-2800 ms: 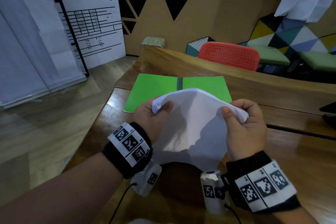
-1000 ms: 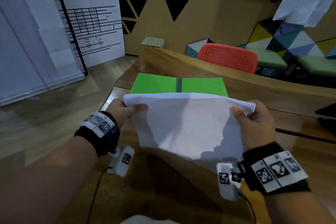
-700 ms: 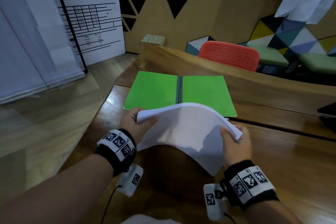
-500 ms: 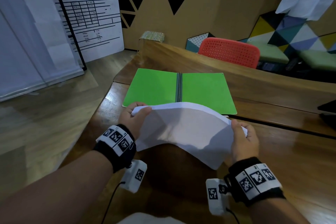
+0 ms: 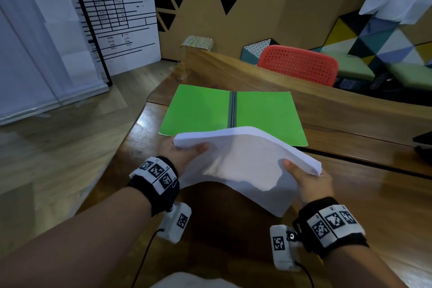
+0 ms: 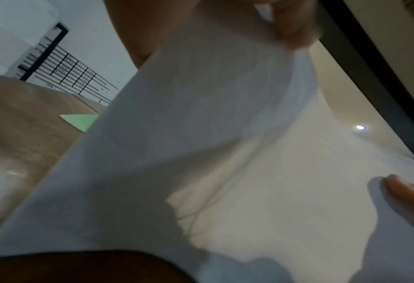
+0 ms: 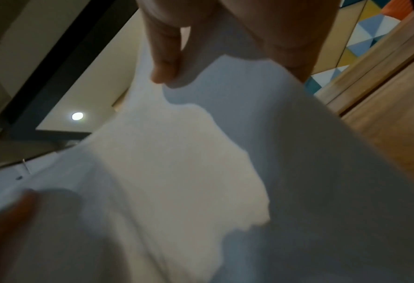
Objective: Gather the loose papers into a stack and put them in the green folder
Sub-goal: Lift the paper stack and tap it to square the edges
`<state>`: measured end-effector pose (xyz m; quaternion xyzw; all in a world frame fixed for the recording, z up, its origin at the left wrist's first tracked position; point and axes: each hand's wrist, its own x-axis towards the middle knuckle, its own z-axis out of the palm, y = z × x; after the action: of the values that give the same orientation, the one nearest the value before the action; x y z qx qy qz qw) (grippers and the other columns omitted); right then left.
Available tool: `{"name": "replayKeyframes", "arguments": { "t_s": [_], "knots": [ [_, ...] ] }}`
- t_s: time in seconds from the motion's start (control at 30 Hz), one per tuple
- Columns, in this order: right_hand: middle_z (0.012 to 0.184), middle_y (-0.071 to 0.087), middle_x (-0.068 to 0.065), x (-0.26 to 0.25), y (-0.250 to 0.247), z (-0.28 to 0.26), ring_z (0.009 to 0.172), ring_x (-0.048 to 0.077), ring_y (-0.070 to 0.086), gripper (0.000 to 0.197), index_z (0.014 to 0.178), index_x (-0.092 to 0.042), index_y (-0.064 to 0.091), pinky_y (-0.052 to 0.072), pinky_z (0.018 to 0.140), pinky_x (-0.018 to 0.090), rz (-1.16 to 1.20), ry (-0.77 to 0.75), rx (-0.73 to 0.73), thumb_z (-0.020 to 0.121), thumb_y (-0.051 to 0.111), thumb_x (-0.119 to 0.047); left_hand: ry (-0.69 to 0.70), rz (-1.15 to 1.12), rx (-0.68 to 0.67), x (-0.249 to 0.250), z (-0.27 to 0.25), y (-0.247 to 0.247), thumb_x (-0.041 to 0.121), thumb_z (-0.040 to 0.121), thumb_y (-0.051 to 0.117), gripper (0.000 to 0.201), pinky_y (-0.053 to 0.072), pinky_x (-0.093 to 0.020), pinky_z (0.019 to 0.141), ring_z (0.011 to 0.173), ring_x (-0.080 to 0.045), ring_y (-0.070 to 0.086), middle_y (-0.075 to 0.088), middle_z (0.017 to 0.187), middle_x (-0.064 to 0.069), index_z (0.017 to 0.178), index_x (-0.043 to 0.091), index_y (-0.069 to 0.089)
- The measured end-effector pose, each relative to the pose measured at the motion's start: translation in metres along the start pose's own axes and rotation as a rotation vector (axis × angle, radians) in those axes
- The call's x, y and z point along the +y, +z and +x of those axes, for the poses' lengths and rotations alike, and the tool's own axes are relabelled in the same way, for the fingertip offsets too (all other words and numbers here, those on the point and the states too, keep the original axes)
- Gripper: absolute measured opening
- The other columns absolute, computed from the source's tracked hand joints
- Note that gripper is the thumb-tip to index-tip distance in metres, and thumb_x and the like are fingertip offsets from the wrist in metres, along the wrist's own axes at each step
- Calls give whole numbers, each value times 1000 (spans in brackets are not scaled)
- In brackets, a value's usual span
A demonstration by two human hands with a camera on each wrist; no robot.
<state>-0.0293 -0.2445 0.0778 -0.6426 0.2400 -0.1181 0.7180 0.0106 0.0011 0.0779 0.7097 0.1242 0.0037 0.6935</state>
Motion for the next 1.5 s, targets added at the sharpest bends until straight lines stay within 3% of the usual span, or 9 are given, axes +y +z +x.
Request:
{"name": "replayKeyframes", "arguments": {
  "t_s": [0.37, 0.53, 0.67, 0.73, 0.9, 1.07, 1.23, 1.33, 1.5],
  "knots": [
    [81, 65, 1, 11, 2, -5, 85, 26, 62, 25, 77, -17, 62, 50, 88, 38, 11, -1, 11, 68, 77, 1, -3, 42, 54, -8, 8, -8, 13, 61, 84, 25, 52, -27, 66, 69, -20, 61, 66, 67, 3, 69, 21, 61],
    [56, 68, -9, 8, -1, -5, 52, 6, 64, 24, 71, -19, 64, 54, 57, 20, -50, -46, -11, 67, 80, -2, -89, 115, 88, -9, 11, -19, 28, 52, 89, 37, 54, -34, 79, 81, -22, 64, 71, 86, -7, 79, 17, 66],
    [70, 70, -2, -9, 2, -17, 71, 21, 64, 13, 66, -13, 69, 53, 70, 32, -195, -229, -53, 67, 82, -9, 192, 662, 298, 20, -3, -21, 61, 43, 80, 106, 36, -41, 108, 127, -23, 40, 39, 138, -6, 132, 22, 38],
    [70, 72, 2, -22, 9, -27, 73, 22, 66, 13, 67, -12, 70, 55, 76, 41, -410, -416, -122, 70, 80, -19, 473, 799, 142, 45, -20, -10, 78, 36, 65, 121, 27, -46, 115, 135, -20, 30, 30, 145, -2, 139, 25, 28],
    [53, 71, -7, -63, 35, -55, 81, -25, 54, 24, 74, -19, 77, 39, 71, -6, -627, -1009, -285, 76, 68, 3, 709, 1118, -353, 90, -40, 23, 56, 78, 58, 46, 46, -26, 79, 97, -20, 61, 68, 104, 0, 110, 23, 62],
    [49, 52, -1, -81, 19, -44, 53, 18, 49, 33, 50, -19, 56, 39, 56, 34, -772, -652, -316, 66, 82, -34, 839, 853, -344, 86, -42, 14, 49, 76, 57, 30, 34, -18, 50, 55, -5, 48, 56, 59, 4, 80, 21, 67],
    [56, 68, 0, -82, -11, -15, 47, 5, 61, 21, 81, 0, 70, 48, 43, 18, -454, -202, -343, 66, 82, -8, 672, 362, -188, 86, -40, -9, 25, 69, 76, 22, 42, -22, 45, 45, -10, 51, 63, 57, -12, 64, 6, 66],
    [77, 71, 14, -71, -15, -13, 66, 20, 69, 62, 99, 7, 65, 58, 56, 26, -23, -106, -376, 48, 89, -19, 513, 179, -93, 79, -41, -12, 11, 71, 78, 27, 43, -20, 42, 48, -14, 54, 63, 59, -15, 69, -13, 65],
    [95, 73, 9, -54, 18, -35, 89, 27, 68, 27, 92, -19, 71, 56, 80, 41, 303, -247, -281, 67, 68, -8, 381, 98, 33, 52, -46, 1, 14, 74, 75, 19, 41, -8, 41, 40, 3, 53, 60, 40, 19, 59, 15, 65]
  ]
}}
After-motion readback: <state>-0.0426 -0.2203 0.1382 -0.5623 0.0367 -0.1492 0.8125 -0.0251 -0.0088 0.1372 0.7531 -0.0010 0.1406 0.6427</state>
